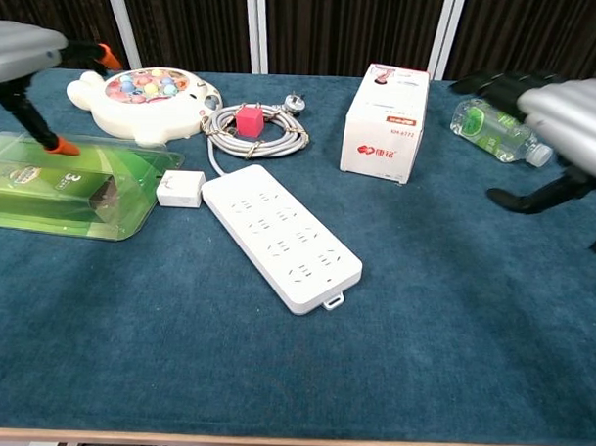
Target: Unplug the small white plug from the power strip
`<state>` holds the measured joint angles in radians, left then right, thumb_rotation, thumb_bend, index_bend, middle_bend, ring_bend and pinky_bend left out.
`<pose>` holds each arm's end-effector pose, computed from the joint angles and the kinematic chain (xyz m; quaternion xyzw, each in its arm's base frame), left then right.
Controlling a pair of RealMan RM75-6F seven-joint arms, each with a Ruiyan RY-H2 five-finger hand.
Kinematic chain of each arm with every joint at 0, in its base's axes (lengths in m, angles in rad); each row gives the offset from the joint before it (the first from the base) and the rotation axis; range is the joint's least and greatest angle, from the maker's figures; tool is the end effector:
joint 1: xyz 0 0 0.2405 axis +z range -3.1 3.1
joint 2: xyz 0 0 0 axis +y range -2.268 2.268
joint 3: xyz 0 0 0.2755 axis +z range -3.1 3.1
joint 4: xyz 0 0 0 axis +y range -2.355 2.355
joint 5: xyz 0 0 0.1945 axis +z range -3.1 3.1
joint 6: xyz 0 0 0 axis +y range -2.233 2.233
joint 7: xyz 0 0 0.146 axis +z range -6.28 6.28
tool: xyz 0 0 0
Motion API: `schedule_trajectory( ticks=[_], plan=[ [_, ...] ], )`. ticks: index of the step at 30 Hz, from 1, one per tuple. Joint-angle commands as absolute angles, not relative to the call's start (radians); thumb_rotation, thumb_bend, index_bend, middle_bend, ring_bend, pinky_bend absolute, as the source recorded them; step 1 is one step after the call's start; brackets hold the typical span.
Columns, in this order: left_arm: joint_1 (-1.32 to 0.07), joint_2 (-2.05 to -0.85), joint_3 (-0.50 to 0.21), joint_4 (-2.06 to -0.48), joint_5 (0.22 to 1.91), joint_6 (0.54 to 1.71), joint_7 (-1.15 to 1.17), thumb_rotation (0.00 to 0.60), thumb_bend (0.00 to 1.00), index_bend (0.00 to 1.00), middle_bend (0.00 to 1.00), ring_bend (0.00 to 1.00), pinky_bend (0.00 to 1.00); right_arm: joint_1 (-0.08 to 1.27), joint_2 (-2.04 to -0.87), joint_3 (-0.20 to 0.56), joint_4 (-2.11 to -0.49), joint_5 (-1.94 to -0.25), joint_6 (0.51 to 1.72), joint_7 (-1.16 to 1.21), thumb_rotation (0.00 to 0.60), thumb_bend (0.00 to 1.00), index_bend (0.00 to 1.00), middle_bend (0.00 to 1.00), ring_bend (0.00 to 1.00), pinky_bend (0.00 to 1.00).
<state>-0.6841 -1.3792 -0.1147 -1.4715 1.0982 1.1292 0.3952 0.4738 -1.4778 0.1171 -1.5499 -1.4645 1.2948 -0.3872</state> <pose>-0.2172 0.3647 0.0789 -0.7105 -0.3072 -0.3353 0.5370 -0.2037 -0.2911 0.0529 0.7069 -0.2707 0.4289 0.4930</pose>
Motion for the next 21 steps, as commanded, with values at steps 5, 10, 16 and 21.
schedule_trajectory(
  ticks=[5,10,16,21],
  plan=[
    [-0.498,-1.308,-0.019,-1.575,1.202,1.332,0.278,0.600,0.05,0.07,0.07,0.00,0.00,0.371,-1.374,0.108,-1.575,-1.452,1.410,-0.279,0.600,0.33,0.00,0.00,0.00,0.00],
    [-0.372,-1.297,0.045,-1.556,1.268,1.459,0.183,0.600,0.03,0.02,0.05,0.00,0.00,0.295,-1.312,0.081,-1.539,-1.451,1.472,-0.169,0.600,0.29,0.00,0.00,0.00,0.00],
    [-0.261,-1.296,0.090,-1.475,1.326,1.562,0.109,0.600,0.00,0.00,0.02,0.00,0.00,0.221,-1.277,0.054,-1.468,-1.435,1.512,-0.056,0.600,0.24,0.00,0.00,0.00,0.00],
    [-0.202,-1.300,0.101,-1.413,1.355,1.613,0.062,0.600,0.00,0.00,0.01,0.00,0.00,0.179,-1.271,0.043,-1.423,-1.441,1.545,0.011,0.600,0.24,0.00,0.00,0.00,0.00]
  ],
)
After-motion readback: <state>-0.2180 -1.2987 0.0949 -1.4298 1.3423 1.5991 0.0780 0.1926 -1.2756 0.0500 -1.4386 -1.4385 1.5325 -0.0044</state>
